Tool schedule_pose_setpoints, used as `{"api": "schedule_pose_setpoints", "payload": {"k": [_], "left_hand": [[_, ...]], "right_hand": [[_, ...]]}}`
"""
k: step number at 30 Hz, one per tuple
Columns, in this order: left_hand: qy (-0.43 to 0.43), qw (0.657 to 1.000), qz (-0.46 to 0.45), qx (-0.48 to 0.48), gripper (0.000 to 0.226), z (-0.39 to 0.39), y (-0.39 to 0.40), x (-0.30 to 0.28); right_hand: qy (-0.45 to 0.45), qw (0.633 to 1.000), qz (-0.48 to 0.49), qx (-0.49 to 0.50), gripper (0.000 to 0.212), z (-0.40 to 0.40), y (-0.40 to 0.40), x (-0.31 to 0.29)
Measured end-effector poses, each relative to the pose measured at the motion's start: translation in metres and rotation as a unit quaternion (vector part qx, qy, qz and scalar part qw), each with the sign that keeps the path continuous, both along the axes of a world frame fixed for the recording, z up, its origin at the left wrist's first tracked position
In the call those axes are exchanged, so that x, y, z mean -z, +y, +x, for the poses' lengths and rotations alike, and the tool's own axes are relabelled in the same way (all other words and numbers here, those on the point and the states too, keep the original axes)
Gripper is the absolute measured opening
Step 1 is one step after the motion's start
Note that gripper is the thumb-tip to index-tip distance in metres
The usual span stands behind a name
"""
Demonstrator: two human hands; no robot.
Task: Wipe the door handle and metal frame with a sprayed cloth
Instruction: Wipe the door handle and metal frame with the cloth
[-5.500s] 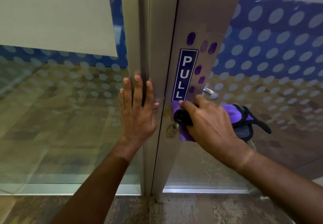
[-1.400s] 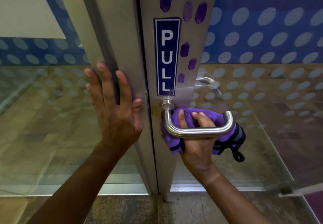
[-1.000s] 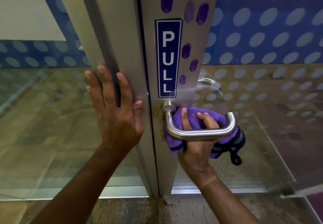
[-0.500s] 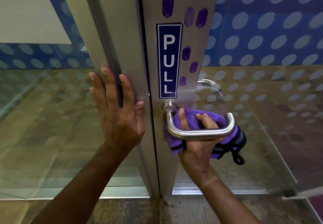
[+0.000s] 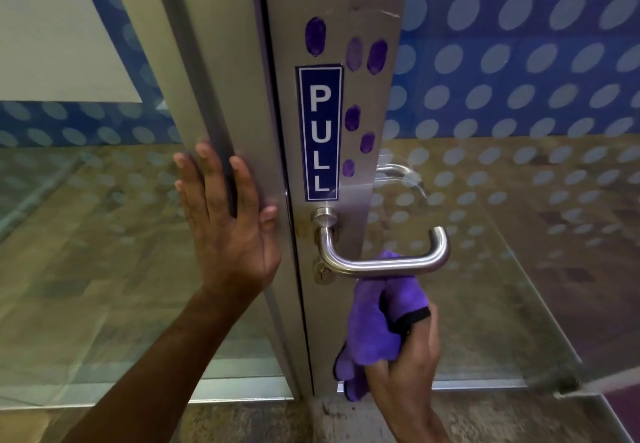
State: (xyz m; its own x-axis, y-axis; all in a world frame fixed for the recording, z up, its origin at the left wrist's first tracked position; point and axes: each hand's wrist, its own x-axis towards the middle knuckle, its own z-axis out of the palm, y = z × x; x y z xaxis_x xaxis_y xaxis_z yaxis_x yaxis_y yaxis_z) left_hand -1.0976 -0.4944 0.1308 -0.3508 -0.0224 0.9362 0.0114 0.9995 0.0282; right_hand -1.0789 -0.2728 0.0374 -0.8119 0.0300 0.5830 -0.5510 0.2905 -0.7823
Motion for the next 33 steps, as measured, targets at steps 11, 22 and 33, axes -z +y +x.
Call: {"api": "schedule_pose_setpoints", "payload": {"k": [11, 22, 33], "left_hand": [[-0.003, 1.0, 0.001, 0.003, 0.07, 0.0, 0.0, 0.0], [0.005, 1.0, 0.001, 0.007, 0.069, -0.001, -0.001, 0.0], [0.009, 1.0, -0.005, 0.003, 0.066, -0.002, -0.001, 0.002]], "right_hand": [[-0.008, 0.994, -0.11, 0.018, 0.042, -0.016, -0.042, -0.036], [0.068, 0.997, 0.007, 0.022, 0.027, -0.033, -0.039, -0.028], [0.076, 0.994, -0.067, 0.034, 0.033, -0.032, -0.056, -0.035]]}}
